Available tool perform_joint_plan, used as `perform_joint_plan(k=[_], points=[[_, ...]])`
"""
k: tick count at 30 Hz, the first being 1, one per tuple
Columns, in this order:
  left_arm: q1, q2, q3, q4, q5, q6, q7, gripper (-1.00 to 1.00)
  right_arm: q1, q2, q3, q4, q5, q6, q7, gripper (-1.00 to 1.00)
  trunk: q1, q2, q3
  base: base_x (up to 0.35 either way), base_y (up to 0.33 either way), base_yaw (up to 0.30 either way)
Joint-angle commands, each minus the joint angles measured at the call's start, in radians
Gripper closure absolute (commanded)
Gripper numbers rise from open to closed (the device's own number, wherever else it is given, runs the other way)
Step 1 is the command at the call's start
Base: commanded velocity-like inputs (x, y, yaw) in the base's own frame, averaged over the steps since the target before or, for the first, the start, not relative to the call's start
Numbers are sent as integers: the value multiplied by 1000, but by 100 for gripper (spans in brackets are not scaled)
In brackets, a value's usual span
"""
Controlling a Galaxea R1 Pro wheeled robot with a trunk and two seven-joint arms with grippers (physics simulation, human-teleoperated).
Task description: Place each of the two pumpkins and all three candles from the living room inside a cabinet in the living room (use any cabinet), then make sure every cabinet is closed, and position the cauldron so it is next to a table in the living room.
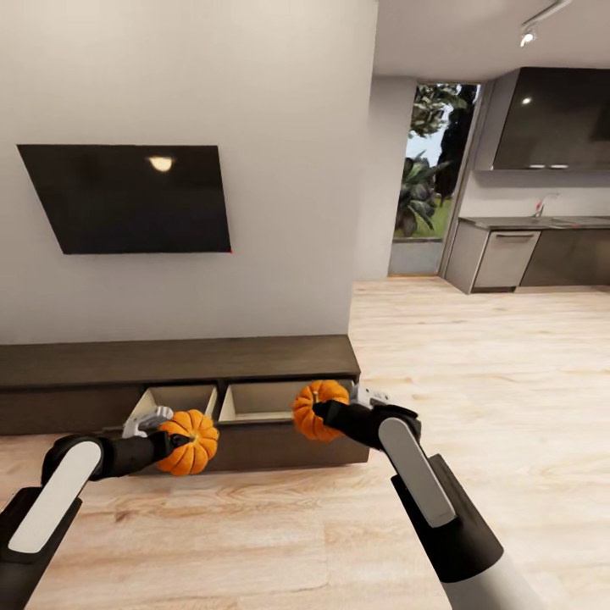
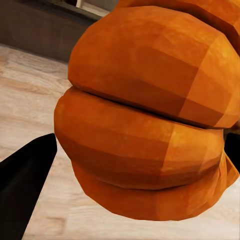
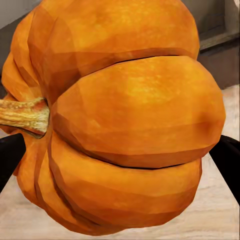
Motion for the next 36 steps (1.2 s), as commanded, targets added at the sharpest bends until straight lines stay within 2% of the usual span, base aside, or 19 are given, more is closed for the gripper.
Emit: perform_joint_plan(k=[1,2,5,6,8,10,12,14,20,23,28,33,36], points=[[-1,-11,-2,-1,-15,1,16,100,-1,1,2,1,18,-15,-7,100,-4,7,2,0,0,0],[-1,-22,-3,-2,-33,1,18,100,-1,2,4,2,49,-33,0,100,-8,14,5,0,0,0],[-1,-41,-4,-2,-60,0,20,100,-1,3,6,3,103,-59,23,100,-19,35,15,0,0,0],[-1,-49,-2,-2,-70,0,18,100,-1,3,6,4,130,-69,52,100,-23,42,18,0,0,0],[-5,-55,-1,-7,-74,-1,15,100,-1,4,7,4,156,-76,82,100,-31,56,24,0,0,0],[-37,-77,-1,-17,-77,-3,19,100,-1,4,6,4,185,-81,97,100,-38,70,30,0,0,0],[-74,-117,-2,-15,-82,-5,24,100,-1,5,6,5,199,-84,102,100,-46,84,37,0,0,0],[-92,-138,-2,-15,-91,-6,26,100,-1,5,6,4,203,-85,103,100,-54,98,43,0,0,0],[-119,-217,-6,-12,-181,-6,75,100,-1,6,7,4,208,-88,104,100,-77,140,62,0,0,0],[-121,-251,-6,-9,-203,-7,105,100,-1,6,6,5,232,-88,104,100,-88,161,71,0,0,0],[-120,-263,-6,1,-207,-15,116,100,-1,6,7,21,283,-88,105,100,-107,196,87,0,0,0],[-120,-265,-12,3,-205,-18,116,100,-1,6,8,54,294,-88,106,100,-127,231,102,0,0,0],[-118,-265,-22,4,-206,-20,115,100,-1,7,10,58,294,-88,106,100,-127,231,102,0,0,0]])
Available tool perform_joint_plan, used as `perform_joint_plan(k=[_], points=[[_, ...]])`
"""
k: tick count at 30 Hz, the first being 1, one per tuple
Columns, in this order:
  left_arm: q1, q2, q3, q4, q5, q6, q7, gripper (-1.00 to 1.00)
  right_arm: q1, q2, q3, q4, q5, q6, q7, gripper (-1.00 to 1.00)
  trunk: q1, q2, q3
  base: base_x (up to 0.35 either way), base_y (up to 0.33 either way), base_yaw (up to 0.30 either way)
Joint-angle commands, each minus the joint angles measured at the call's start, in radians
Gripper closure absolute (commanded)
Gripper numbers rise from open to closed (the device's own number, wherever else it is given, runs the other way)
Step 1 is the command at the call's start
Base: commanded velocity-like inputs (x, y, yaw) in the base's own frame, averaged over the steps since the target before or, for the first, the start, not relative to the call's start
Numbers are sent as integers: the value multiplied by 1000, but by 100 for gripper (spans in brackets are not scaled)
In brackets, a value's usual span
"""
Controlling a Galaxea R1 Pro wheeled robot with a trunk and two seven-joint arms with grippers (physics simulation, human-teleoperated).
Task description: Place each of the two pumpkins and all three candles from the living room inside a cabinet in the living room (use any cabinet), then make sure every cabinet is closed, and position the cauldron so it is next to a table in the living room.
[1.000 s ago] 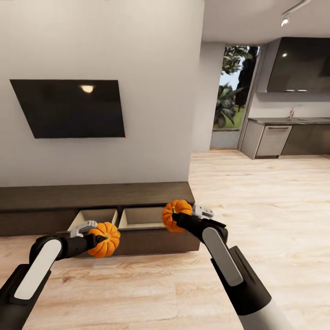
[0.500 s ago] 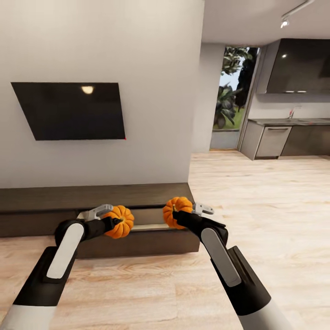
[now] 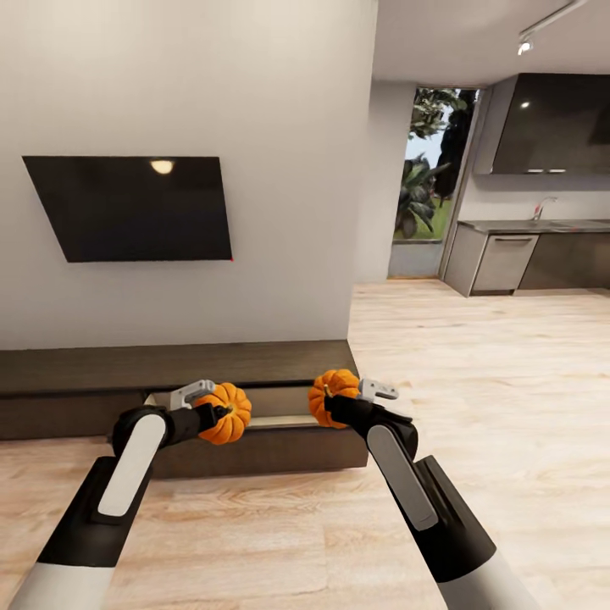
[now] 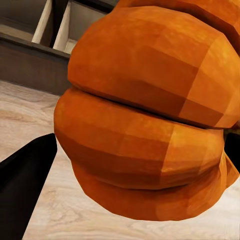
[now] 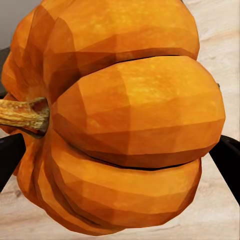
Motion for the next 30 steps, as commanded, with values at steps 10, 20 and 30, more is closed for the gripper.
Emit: perform_joint_plan(k=[10,20,30], points=[[5,2,-42,-2,8,0,9,100,-1,1,3,40,-9,1,-10,100,0,-1,-1,131,-78,0],[5,2,-60,-1,2,0,12,100,-1,1,40,86,-6,1,-10,100,0,-1,-1,283,-165,0],[5,6,-52,-1,3,0,12,100,-1,1,60,99,-8,-46,-9,100,0,-1,-1,288,79,2]])
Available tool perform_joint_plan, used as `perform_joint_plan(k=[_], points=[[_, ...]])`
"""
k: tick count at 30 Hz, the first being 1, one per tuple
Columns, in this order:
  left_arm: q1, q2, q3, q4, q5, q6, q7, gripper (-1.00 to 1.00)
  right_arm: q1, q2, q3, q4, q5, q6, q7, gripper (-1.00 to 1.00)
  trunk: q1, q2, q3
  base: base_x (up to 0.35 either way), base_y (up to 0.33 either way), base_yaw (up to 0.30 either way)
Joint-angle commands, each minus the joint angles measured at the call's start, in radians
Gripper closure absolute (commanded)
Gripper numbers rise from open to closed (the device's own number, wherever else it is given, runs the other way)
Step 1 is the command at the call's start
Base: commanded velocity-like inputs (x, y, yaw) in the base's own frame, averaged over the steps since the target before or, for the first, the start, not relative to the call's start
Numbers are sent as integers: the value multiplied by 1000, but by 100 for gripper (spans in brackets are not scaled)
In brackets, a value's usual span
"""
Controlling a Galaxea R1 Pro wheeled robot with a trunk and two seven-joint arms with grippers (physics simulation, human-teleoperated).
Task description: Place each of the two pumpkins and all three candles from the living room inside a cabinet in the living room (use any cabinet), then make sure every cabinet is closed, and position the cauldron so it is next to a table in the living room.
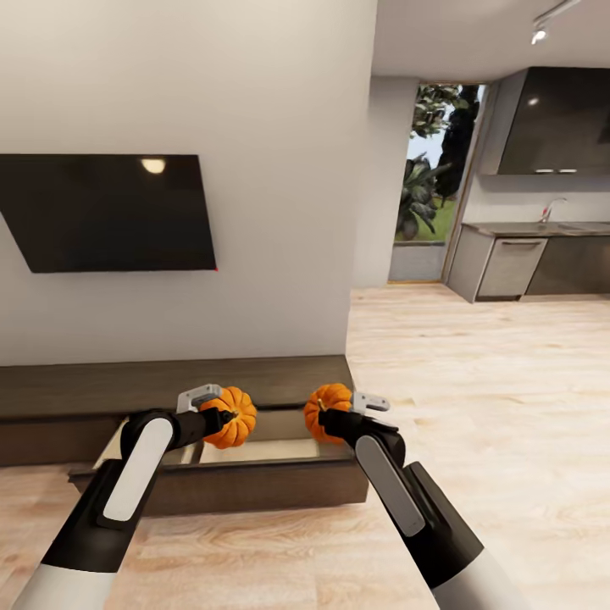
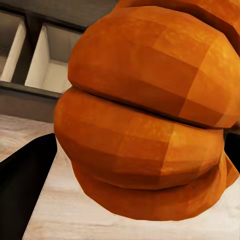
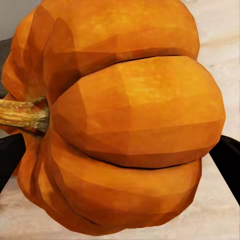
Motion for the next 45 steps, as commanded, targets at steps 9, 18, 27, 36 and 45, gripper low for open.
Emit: perform_joint_plan(k=[9,18,27,36,45], points=[[-1,3,-3,-1,12,-1,10,100,-1,0,13,-1,-6,-4,-10,100,1,-1,-1,273,-3,104],[-1,3,-3,-1,12,-1,10,100,-1,0,13,1,-6,-4,-9,100,1,-1,-1,244,-88,5],[-1,4,-2,-1,16,0,10,100,-1,0,13,1,-6,-4,-9,100,1,-1,-1,185,-9,0],[-1,2,-3,-1,19,0,10,100,-1,0,13,4,-6,-4,23,100,1,-1,-1,226,0,0],[-1,6,-2,-1,20,0,9,100,-1,0,13,4,-7,-4,31,100,1,-1,-1,121,0,0]])
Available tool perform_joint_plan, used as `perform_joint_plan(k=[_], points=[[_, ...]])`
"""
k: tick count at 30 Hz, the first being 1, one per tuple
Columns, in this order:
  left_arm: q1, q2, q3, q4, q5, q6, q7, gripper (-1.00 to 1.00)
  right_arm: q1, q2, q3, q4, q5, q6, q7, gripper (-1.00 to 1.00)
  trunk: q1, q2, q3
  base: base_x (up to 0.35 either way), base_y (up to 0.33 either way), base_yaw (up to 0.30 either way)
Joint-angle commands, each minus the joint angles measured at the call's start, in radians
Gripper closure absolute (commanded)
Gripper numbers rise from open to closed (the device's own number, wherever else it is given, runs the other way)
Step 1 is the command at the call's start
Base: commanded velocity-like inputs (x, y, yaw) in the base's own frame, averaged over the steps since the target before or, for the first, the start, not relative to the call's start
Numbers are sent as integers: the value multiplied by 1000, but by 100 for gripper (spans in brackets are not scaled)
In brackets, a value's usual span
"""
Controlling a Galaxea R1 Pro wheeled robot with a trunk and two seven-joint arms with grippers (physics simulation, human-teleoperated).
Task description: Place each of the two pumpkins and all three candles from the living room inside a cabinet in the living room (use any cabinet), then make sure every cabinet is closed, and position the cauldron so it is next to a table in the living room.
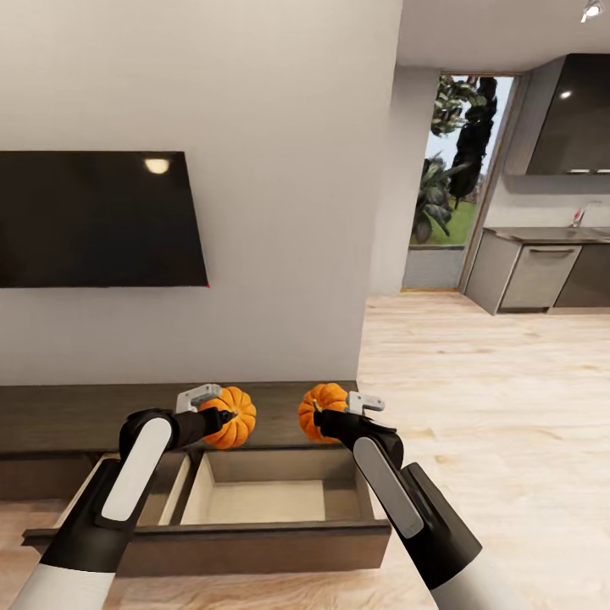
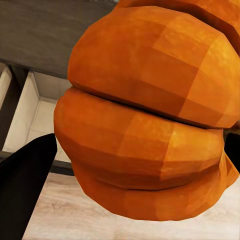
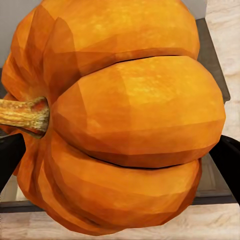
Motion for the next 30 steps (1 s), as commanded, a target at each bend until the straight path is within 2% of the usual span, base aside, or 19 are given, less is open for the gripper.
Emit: perform_joint_plan(k=[1,18,20,24,30], points=[[-1,1,-2,-1,9,1,11,100,-1,0,1,-1,-10,1,-10,100,0,-1,-1,9,0,0],[-1,3,-1,-3,13,4,8,100,-1,0,0,-2,-20,18,-10,100,0,-1,-1,81,0,0],[-1,3,-2,-5,14,9,6,100,-1,0,-1,-6,-23,53,-11,100,0,-1,-1,9,0,0],[-1,2,0,-4,18,15,6,100,-1,0,-7,-10,-24,173,-12,100,0,-1,-1,2,0,0],[-4,1,-3,20,17,16,9,100,-3,0,-10,-1,-29,242,-12,100,0,-1,-1,0,0,0]])
